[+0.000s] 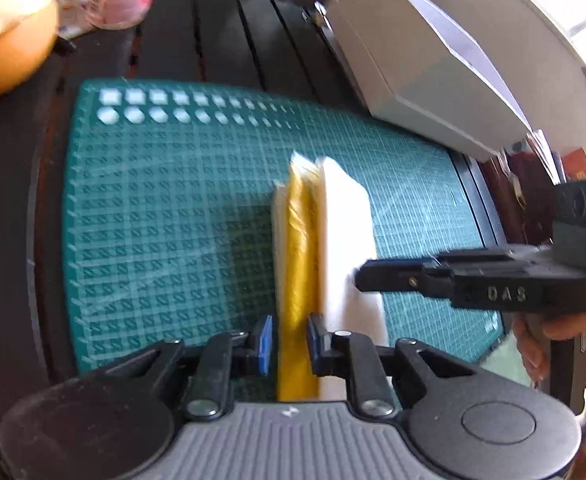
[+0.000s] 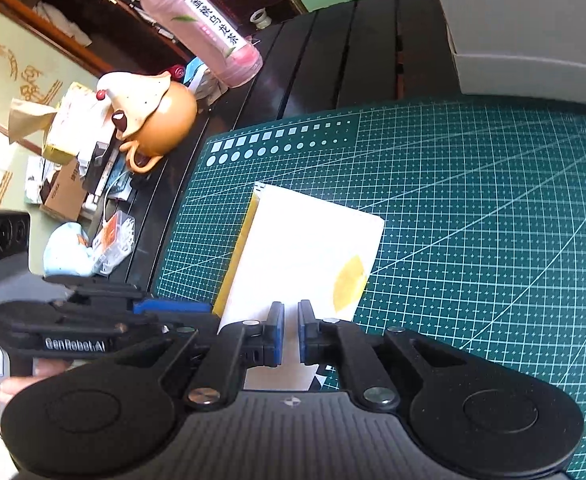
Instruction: Fold shopping bag
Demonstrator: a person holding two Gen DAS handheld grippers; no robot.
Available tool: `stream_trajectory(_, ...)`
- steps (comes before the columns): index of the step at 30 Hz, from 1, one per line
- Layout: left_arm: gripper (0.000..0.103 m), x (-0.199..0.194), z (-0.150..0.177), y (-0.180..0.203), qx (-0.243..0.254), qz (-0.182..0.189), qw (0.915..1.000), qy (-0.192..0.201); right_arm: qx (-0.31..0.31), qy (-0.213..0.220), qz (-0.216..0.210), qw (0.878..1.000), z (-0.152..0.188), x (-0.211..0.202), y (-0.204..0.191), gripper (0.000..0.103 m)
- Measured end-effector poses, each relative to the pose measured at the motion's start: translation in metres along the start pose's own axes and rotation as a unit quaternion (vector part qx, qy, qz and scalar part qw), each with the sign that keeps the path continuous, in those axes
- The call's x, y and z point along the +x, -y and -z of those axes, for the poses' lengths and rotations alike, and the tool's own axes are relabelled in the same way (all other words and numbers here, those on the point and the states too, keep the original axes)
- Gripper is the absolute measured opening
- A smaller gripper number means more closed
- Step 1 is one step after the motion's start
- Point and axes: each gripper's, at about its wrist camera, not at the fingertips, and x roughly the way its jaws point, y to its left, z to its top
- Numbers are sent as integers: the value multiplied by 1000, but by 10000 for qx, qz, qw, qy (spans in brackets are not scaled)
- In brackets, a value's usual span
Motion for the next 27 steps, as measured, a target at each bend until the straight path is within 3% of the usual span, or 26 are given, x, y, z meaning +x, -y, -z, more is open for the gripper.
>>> stream_trajectory(8,11,2,-1,5,86,-141,9999,4,189,14,-96,9998,6,17,-8,1)
stream_trajectory(11,11,-3,-5,-10,-128,46,9999,-99,156,25,-169,9997,7,21,-7,0)
stream_trajectory(14,11,-19,-10,-12,-118,275,9994,195,234,0,-282,9993,7,23,-2,0)
stream_trajectory(16,11,-33,-9,-8,-29,522,9977,433,50,-2,-167,9998,7,23,-8,0)
stream_trajectory(19,12,-32,-8,7,245,695,9961,485,-410,9,165,9990,9,24,-25,0)
stream_trajectory(22,12,-13,-8,19,419,433,9979,252,-440,27,229,9988,11,24,-26,0)
stream_trajectory(26,11,5,-8,15,243,309,9992,7,-238,16,126,9996,8,22,-18,0)
stream_trajectory(27,7,7,-9,13,177,302,9994,-18,-220,13,118,9997,8,21,-18,0)
